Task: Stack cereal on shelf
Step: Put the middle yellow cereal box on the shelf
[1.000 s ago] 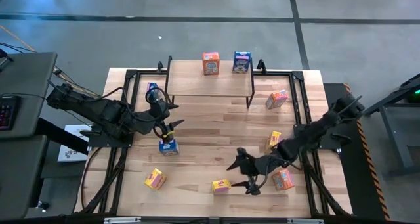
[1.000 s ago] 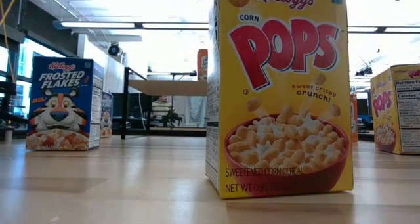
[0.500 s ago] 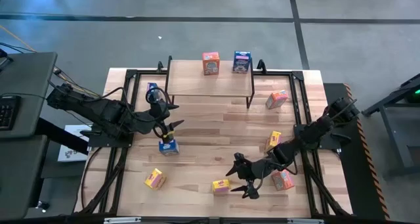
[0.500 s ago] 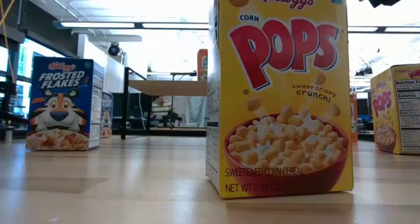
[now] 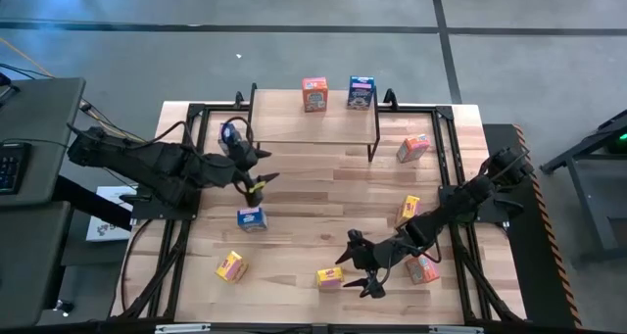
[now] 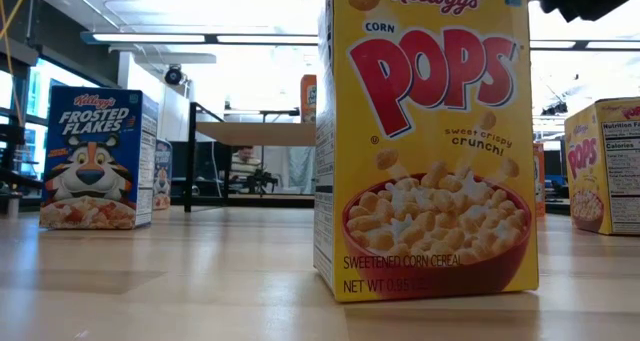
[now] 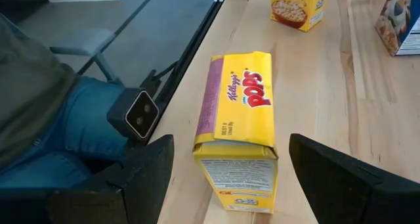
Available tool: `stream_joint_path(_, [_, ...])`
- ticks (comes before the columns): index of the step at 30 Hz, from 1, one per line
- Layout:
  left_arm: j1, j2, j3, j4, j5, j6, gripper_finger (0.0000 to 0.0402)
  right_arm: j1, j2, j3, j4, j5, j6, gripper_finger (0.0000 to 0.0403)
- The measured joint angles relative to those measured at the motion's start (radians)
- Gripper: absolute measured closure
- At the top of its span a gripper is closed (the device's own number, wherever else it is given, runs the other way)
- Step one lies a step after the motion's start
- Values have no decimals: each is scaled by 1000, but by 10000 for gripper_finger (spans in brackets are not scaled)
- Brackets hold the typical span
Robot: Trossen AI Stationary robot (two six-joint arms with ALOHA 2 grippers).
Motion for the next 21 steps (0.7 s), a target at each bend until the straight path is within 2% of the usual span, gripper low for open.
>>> stream_joint_path(5, [5,0,0,65,1,41,135,0,0,0,0,24,-3,108])
stream_joint_path(21, [9,0,0,70,1,47,135,0,68,0,72,64,-33,108])
